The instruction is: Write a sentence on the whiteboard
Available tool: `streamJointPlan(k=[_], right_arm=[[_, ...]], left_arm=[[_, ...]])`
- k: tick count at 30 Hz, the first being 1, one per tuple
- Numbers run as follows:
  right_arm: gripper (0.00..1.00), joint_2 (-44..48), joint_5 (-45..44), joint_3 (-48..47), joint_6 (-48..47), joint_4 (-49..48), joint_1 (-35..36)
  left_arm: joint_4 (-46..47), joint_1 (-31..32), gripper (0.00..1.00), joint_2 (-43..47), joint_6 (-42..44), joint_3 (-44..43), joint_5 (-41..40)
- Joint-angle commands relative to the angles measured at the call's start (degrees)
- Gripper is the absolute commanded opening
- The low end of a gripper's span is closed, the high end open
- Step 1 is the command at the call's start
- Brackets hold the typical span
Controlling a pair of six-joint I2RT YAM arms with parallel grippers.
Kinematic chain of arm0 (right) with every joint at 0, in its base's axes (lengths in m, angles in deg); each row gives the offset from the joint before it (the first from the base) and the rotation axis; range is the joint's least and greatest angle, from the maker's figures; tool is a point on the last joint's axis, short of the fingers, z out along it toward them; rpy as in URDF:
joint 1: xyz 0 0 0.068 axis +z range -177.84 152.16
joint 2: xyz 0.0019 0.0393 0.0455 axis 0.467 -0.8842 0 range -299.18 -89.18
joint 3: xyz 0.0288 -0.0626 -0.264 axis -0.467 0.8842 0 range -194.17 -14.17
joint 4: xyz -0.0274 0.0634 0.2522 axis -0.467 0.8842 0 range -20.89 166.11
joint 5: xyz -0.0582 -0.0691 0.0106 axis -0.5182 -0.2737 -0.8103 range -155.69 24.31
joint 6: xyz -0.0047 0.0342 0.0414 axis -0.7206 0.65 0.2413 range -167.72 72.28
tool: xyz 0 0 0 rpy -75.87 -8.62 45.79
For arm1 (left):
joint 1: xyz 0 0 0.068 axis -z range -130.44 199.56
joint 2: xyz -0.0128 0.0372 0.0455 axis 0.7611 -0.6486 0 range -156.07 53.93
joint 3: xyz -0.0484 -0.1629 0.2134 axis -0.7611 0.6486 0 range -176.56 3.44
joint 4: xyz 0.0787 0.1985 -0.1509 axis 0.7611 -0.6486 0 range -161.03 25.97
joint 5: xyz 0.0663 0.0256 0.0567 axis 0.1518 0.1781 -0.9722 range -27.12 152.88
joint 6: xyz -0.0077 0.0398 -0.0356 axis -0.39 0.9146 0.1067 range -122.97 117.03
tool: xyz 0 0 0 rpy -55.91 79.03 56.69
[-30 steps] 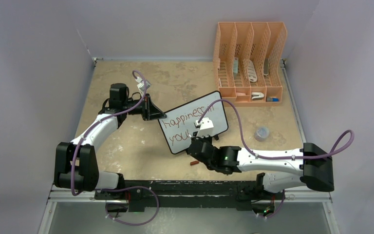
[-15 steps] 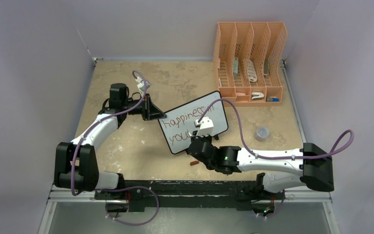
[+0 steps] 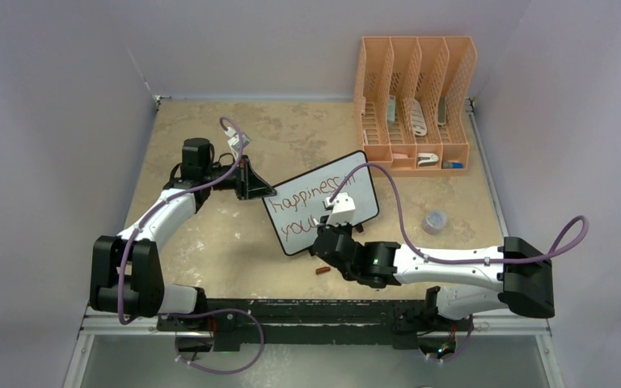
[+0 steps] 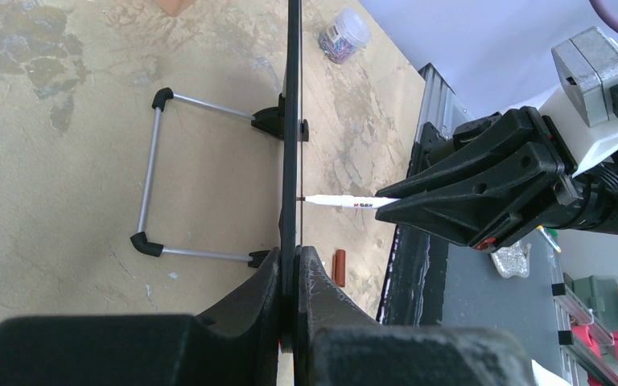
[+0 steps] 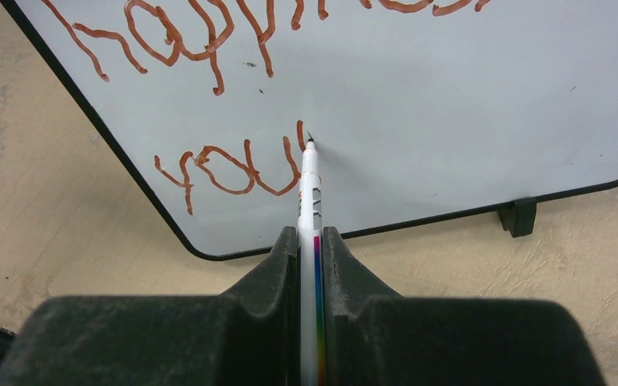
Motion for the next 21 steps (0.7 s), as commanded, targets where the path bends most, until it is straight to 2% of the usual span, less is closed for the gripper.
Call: streamJointPlan(k=[1, 21], right_arm=[[0.00, 0.76, -3.85, -1.03, 0.64, -0.44, -1.16], [0.00, 2.83, -3.16, -0.78, 1.66, 0.98, -1.82]], left_arm=[[-2.98, 0.81, 0.00, -1.02, 2.51, -0.02, -4.26], [-3.02, 0.81, 0.00, -0.94, 2.58, -0.12, -4.42]])
